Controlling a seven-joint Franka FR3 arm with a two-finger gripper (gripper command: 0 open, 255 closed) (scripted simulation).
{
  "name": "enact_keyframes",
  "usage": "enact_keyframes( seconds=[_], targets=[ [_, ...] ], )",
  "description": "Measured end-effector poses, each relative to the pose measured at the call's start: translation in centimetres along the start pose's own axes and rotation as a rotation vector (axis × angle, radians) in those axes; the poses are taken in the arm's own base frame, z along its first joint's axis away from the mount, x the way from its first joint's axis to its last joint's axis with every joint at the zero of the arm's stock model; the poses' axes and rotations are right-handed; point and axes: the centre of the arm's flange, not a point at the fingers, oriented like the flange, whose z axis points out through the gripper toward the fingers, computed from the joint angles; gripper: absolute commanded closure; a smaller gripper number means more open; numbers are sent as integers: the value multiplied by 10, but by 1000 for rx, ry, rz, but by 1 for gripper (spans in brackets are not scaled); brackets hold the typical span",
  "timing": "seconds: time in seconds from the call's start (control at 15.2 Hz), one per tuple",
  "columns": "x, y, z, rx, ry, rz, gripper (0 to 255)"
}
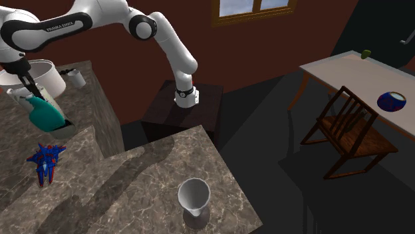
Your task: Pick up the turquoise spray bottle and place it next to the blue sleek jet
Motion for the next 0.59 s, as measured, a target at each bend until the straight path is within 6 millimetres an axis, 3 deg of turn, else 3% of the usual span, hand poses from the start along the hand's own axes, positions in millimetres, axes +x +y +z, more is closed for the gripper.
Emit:
enact_keyframes(
  seconds=[0.59],
  targets=[
    [-2,-4,46,0,0,0,255]
  ],
)
